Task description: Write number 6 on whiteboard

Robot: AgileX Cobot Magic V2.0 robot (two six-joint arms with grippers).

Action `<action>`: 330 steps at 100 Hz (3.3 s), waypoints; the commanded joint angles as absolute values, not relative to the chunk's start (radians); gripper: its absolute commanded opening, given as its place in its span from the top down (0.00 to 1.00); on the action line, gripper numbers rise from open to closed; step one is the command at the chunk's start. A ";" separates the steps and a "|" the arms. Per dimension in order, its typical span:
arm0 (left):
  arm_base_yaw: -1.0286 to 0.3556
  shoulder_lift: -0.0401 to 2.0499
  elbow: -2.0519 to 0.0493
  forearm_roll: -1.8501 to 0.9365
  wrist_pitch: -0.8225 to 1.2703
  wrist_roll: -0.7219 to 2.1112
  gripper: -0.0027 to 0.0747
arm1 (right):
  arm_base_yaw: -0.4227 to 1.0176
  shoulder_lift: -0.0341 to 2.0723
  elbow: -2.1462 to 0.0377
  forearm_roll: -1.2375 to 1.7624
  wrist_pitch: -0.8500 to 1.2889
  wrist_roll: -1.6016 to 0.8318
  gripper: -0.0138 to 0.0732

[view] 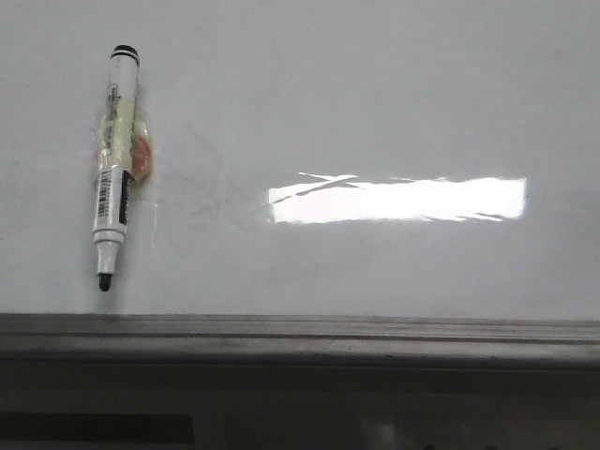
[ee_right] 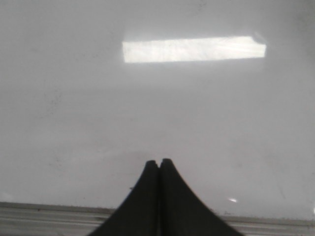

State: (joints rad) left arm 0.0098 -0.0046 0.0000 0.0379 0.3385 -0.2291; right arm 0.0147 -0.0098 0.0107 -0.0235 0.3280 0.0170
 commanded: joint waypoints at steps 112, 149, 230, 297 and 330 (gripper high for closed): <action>0.013 -0.035 0.025 0.091 0.285 -0.235 0.99 | 0.008 -0.027 0.025 -0.026 0.309 0.009 0.91; 0.013 -0.035 0.025 0.214 0.268 -0.235 0.99 | 0.008 -0.027 0.025 -0.071 0.044 0.009 0.91; 0.009 -0.035 0.004 -0.029 -0.100 -0.237 0.99 | 0.008 -0.001 0.025 0.083 0.069 0.033 0.91; 0.005 0.270 -0.272 -0.028 0.237 -0.065 0.82 | 0.008 0.294 -0.169 0.144 0.120 0.033 0.91; 0.005 0.321 -0.258 -0.083 -0.055 -0.065 0.48 | 0.008 0.299 -0.159 0.162 0.138 0.033 0.91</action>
State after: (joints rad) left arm 0.0106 0.3005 -0.2298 -0.0683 0.0976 -0.0669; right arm 0.0147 0.2804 -0.1331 0.1546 0.2003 0.0354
